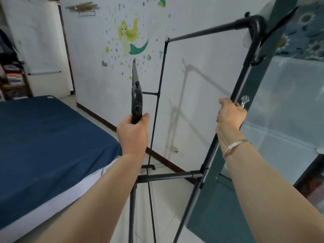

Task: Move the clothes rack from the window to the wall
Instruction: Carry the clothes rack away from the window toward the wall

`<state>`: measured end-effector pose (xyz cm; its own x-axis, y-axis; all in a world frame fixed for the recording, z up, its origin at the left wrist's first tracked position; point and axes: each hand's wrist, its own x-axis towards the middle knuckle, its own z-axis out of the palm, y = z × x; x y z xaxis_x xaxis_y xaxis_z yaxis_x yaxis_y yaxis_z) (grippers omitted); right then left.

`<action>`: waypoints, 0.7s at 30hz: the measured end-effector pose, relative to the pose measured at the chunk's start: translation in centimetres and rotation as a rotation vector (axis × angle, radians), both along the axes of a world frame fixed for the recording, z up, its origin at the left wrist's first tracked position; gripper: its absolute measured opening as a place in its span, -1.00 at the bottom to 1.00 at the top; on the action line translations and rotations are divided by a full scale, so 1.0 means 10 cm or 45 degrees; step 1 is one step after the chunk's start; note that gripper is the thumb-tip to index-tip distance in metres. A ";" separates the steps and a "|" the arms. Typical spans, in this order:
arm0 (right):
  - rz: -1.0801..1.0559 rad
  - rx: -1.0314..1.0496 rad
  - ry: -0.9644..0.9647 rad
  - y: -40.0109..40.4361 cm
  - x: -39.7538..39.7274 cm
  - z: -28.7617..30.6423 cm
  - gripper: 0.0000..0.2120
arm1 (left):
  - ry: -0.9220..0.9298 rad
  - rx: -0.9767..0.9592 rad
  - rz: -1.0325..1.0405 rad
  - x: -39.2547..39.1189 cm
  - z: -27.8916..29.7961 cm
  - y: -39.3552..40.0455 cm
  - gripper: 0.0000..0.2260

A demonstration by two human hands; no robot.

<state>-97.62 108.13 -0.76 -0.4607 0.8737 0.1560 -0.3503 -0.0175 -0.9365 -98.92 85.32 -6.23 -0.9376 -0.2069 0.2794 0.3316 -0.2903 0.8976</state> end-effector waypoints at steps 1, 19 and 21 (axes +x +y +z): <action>0.005 -0.001 0.005 0.07 -0.07 -0.01 -0.70 | 0.001 0.002 0.000 -0.05 0.00 0.06 -0.69; 0.125 0.051 0.008 0.77 -1.39 -0.07 -0.75 | -0.021 -0.026 0.148 -1.05 -0.06 0.75 -0.74; 0.129 0.060 0.005 0.81 -1.56 -0.07 -0.73 | -0.020 -0.029 0.144 -1.20 -0.07 0.79 -0.70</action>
